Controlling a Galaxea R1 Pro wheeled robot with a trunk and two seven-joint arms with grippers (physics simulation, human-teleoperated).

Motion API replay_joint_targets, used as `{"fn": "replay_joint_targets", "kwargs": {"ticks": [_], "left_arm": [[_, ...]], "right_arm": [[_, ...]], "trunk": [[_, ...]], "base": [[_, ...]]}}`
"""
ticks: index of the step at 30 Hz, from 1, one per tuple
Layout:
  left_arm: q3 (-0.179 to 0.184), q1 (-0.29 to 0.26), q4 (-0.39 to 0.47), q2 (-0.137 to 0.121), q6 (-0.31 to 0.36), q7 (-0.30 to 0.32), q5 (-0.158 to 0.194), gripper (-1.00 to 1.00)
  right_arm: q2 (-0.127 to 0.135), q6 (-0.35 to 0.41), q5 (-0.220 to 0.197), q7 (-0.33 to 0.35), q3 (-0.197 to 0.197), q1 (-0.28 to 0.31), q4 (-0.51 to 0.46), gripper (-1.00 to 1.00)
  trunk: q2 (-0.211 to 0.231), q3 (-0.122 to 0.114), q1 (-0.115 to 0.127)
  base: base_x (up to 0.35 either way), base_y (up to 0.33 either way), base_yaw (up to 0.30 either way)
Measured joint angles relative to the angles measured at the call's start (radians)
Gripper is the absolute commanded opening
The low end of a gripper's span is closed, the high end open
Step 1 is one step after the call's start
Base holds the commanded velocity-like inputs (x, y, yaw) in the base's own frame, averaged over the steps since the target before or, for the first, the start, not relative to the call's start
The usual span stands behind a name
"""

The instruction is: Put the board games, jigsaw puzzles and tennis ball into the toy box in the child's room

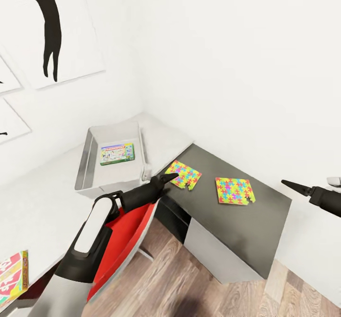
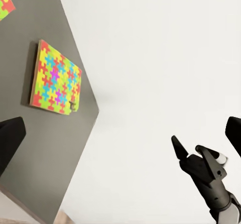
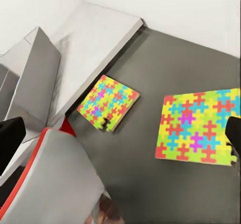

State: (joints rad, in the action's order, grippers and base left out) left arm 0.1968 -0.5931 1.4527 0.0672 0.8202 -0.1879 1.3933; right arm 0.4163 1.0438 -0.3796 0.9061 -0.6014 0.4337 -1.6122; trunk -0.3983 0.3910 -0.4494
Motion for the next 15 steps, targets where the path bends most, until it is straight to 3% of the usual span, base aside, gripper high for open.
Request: {"fn": "replay_joint_targets", "kwargs": {"ticks": [15], "left_arm": [[0.000, 0.000, -0.005, 0.000, -0.005, -0.001, -0.001, 1.00]], "right_arm": [[0.000, 0.000, 0.003, 0.000, -0.001, -0.050, 0.000, 1.00]], "trunk": [[0.000, -0.018, 0.000]], "base": [[0.000, 0.000, -0.213]]}}
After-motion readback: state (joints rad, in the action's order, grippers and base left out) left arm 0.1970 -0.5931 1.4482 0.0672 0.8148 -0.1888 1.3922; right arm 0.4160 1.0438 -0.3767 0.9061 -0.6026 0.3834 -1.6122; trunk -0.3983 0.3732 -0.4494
